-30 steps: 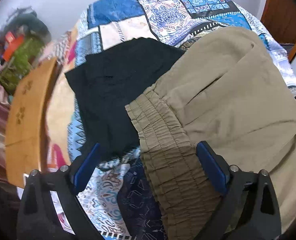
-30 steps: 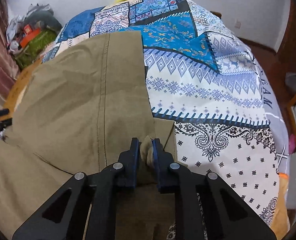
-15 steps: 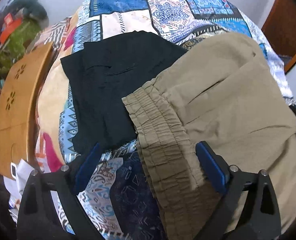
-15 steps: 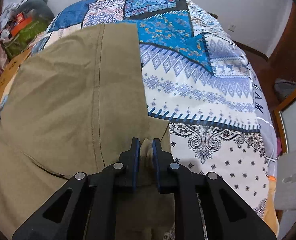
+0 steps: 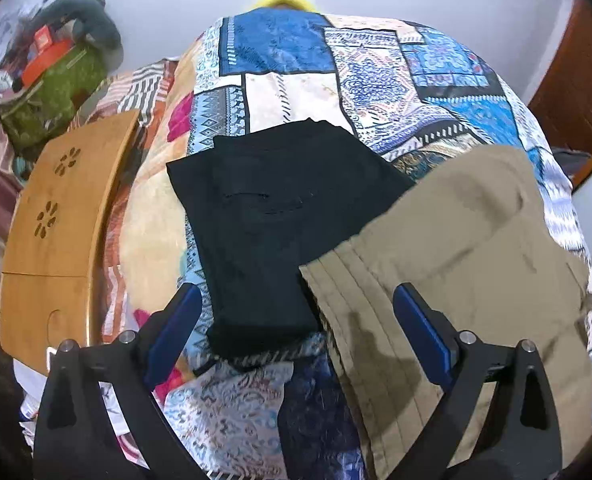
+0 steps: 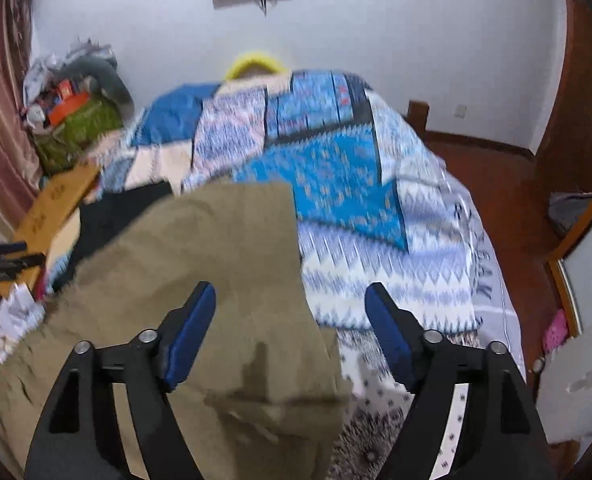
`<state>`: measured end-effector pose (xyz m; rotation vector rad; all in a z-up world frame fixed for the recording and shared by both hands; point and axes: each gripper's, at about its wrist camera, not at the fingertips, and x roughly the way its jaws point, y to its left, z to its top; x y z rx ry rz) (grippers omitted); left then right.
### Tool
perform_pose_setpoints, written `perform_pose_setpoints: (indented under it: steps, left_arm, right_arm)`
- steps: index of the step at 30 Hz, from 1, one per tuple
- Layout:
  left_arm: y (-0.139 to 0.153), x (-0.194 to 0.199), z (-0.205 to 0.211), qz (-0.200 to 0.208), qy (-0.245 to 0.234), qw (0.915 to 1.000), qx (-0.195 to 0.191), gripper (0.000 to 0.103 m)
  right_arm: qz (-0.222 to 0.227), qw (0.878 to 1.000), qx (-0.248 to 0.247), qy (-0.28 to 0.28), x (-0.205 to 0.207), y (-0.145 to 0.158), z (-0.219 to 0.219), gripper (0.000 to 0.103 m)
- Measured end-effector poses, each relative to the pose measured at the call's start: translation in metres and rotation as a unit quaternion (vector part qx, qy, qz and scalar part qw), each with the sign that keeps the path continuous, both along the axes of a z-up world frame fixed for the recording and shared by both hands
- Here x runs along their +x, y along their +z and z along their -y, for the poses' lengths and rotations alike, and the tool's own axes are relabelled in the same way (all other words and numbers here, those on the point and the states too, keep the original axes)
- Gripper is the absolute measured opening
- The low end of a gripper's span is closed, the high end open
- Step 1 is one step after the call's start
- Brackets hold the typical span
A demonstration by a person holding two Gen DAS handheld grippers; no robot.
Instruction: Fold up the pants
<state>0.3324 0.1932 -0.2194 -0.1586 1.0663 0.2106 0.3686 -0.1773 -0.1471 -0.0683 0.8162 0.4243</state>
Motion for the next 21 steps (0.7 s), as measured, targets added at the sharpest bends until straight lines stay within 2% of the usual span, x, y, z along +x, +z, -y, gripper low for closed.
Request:
perform_pose_setpoints:
  steps: [7, 13, 16, 19, 21]
  left_arm:
    - [-0.033, 0.032, -0.002, -0.033, -0.002, 0.9991, -0.027, 0.097]
    - [-0.074, 0.049, -0.009, -0.069, 0.01, 0.997, -0.034, 0.097]
    - [-0.09, 0.052, -0.018, -0.076, 0.017, 0.9937, -0.081, 0.097]
    - [-0.098, 0.054, -0.022, -0.072, 0.018, 0.9913, -0.109, 0.097]
    - [-0.102, 0.056, -0.018, -0.071, 0.011, 0.9916, -0.108, 0.097]
  right_arm:
    - [0.004, 1.0, -0.003, 0.011, 0.039, -0.004, -0.026, 0.075]
    - [-0.033, 0.999, -0.008, 0.004, 0.087, -0.038, -0.039, 0.074]
    - [-0.05, 0.999, -0.012, -0.001, 0.109, -0.055, -0.042, 0.074]
    - [-0.071, 0.997, -0.024, 0.008, 0.13, -0.069, -0.049, 0.072]
    - [-0.083, 0.996, -0.043, 0.017, 0.143, -0.077, -0.055, 0.063]
